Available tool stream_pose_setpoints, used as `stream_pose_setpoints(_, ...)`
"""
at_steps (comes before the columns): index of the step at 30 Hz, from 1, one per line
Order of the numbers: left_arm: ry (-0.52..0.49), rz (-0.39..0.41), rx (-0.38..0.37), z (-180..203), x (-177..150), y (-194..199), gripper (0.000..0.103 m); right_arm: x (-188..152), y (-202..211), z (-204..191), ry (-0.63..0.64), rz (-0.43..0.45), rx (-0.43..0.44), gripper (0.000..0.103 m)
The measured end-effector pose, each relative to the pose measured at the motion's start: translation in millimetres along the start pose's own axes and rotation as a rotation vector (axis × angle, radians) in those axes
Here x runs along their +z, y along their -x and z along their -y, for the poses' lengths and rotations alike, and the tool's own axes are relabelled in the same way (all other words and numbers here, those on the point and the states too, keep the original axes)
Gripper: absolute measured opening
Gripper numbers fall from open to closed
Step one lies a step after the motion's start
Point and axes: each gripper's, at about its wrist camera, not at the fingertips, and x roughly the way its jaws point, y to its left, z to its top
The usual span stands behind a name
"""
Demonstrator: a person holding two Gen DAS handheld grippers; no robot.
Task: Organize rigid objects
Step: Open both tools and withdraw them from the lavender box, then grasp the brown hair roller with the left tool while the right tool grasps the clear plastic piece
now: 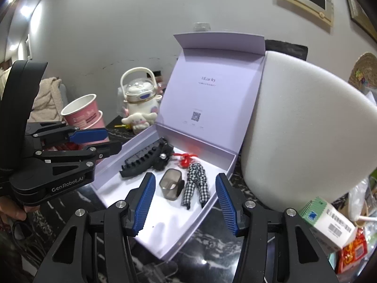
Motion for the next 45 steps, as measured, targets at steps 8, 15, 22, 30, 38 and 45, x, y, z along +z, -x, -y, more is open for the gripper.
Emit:
stream_pose_setpoints(8, -0.014, 0.032, -0.017, 9.3, -10.7, 27.3, 0.03, -8.8, 30.2, -5.3, -0.009, 0.028, -0.016, 0.054)
stream_pose_setpoints(15, -0.014, 0.053, -0.046, 16.5, -22.8, 47.0, 0.03, -19.8, 50.7, -10.0, -0.015, 0.039, -0.03, 0.056)
stream_pose_setpoints(22, -0.013, 0.012, -0.099, 27.2, -42.3, 51.6, 0.03, -37.0, 58.3, -14.1, -0.033, 0.017, -0.03, 0.057)
stream_pose_setpoints(30, -0.002, -0.018, -0.11, 33.5, -64.1, 50.2, 0.03, -60.0, 61.4, -22.4, -0.041, -0.012, -0.023, 0.059)
stream_pose_setpoints(38, 0.04, -0.083, -0.119, 31.9, -86.0, 42.1, 0.03, -78.9, 61.1, -27.1, -0.041, -0.041, -0.027, 0.065)
stream_pose_setpoints(45, 0.08, -0.122, -0.167, 32.1, -106.7, 35.4, 0.03, -92.5, 54.0, -28.2, -0.07, -0.07, -0.011, 0.07)
